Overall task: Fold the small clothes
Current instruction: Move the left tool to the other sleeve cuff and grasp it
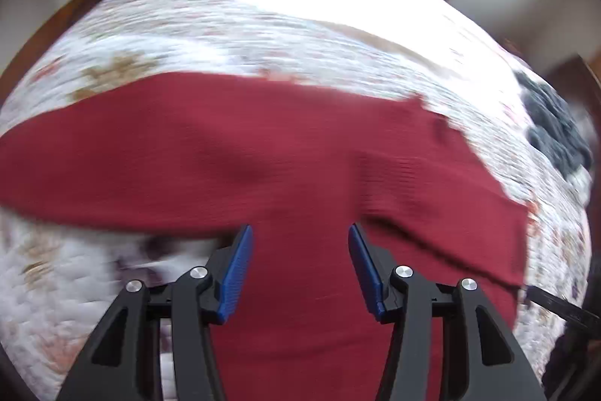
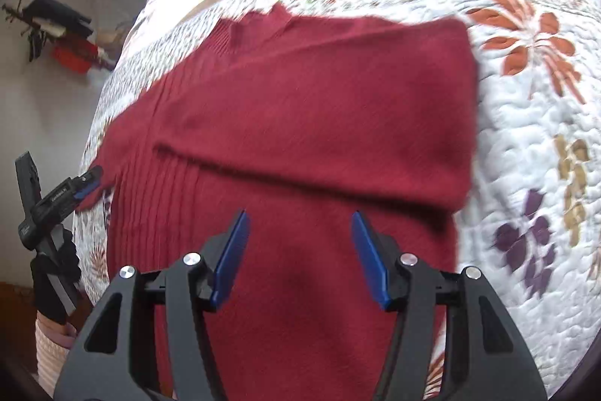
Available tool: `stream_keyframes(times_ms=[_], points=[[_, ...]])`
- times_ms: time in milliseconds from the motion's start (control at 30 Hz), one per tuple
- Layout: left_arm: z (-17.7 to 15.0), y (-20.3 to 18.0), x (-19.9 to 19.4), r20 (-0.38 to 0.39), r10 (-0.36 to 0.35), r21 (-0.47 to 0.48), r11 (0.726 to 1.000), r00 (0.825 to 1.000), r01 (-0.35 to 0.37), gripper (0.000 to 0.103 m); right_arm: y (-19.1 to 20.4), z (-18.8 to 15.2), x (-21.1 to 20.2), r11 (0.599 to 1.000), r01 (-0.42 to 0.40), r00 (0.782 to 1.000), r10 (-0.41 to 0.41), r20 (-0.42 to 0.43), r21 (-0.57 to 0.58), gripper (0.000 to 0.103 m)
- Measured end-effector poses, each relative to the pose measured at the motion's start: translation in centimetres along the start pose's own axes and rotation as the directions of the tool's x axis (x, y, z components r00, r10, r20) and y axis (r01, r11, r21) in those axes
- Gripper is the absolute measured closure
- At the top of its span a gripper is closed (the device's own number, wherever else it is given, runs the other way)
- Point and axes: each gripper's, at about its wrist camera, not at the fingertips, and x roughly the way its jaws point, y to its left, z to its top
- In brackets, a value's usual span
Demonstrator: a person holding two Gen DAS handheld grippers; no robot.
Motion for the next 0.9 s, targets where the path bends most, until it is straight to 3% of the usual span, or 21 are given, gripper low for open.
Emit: stream_keyframes(times_ms=[133,333,433,600,800,900], points=[[-0.7,8.2,-0.7,-0.004,0.062,-0.141,0.988,0.998,-0.062,0.050,2.2,-0.9,1.6,0.998,0.010,0.999,-0.011,-0.030,-0.059,0.047],[-1.3,17.9,-1.8,0.034,0.115,-0.344,0.934,0.993,-0.096,0.050,4.5,-1.4,4.2,0.995,0.024,0.998,-0.030,-0.063,-0.101,0.046],[-1.5,21.7,-1.7,0.063,0.108,-0.441,0.895,0.992,-0.069,0.050,4.8,-1.6,5.6,0.994,0.032,0.996,-0.041,-0.079,-0.105,0.046],[-1.1,26.8,-1.3,0.168,0.035,-0.587,0.806,0.985,0.071,0.050,4.3,-1.8,7.1,0.995,0.040,0.994,-0.048,-0.094,-0.086,0.046],[0.4,29.5,-0.4,0.225,0.001,-0.645,0.750,0.974,0.148,0.050,4.1,-1.6,7.6,0.994,0.045,0.993,-0.055,-0.103,-0.096,0.044],[1.1,30.0,-0.3,0.245,-0.004,-0.648,0.744,0.970,0.167,0.052,4.1,-1.5,7.8,0.994,0.049,0.993,-0.059,-0.105,-0.098,0.044]])
